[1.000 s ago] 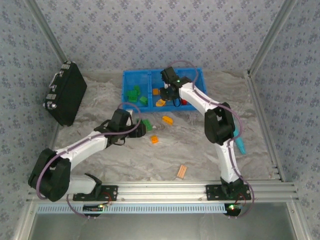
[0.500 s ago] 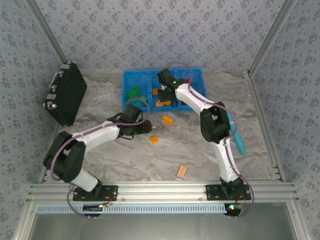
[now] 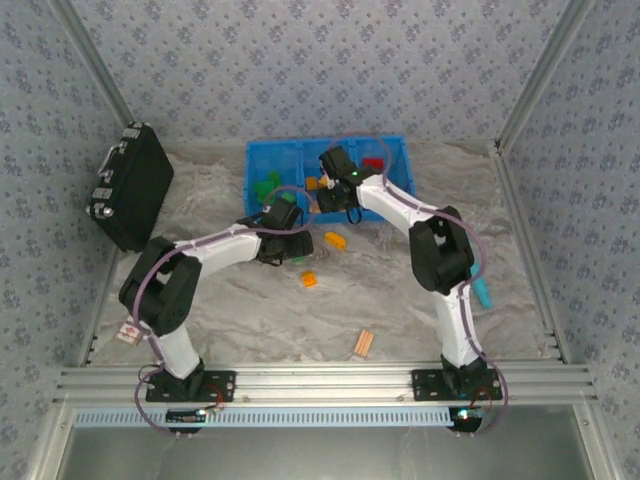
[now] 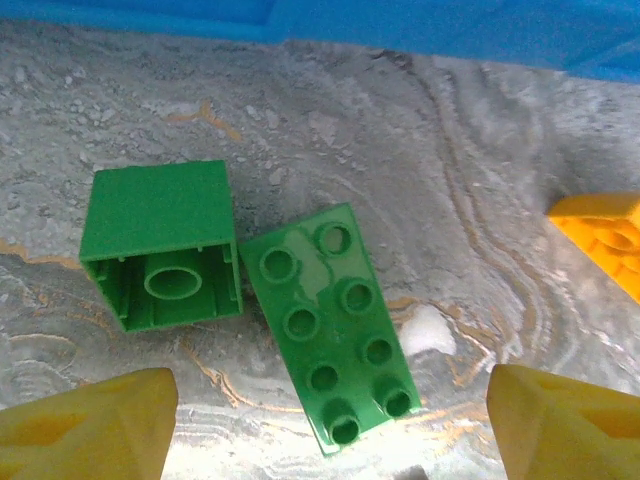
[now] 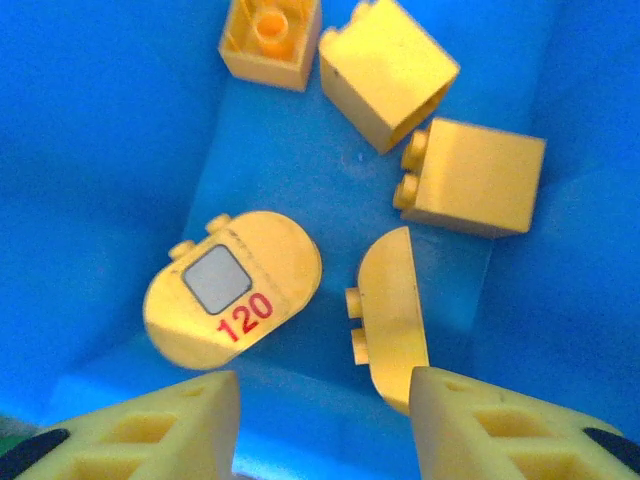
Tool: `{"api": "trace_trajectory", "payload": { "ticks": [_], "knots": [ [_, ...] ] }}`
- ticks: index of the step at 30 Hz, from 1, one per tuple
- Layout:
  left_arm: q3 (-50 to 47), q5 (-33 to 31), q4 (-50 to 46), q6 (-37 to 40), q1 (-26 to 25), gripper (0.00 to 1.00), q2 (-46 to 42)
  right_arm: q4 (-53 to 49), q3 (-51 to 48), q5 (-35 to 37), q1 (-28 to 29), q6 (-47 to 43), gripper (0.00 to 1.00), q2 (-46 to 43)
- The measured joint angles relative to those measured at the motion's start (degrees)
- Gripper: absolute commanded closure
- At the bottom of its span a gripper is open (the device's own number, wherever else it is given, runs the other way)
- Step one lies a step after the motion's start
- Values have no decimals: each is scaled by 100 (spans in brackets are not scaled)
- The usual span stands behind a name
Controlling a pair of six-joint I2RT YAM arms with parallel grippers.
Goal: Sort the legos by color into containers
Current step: Pick up the lego from the center of the table.
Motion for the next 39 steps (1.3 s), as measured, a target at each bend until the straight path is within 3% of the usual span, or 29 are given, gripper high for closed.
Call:
{"api": "trace_trajectory", "payload": {
  "ticks": [4,14,22,28,39],
  "knots": [
    [162,2,-111,-70,-61,25,328,269,-444,-87,-24,-2,47,-621],
    [264,-245,-321,-223,-133,51,516,664,-1023,-133,-170,-2,46,-1486],
    [264,-409,-391,-251,-160,57,535,691,-1403,-127,-256,-2,46,-1606],
    [264,-680,-409,-164,-304,70,527,855,-1945,-341,-452,59,47,-2020],
    [-94,-715,-466,-96,-802,76,199,992,-2887,-702,-592,306,47,-2524]
  ]
}}
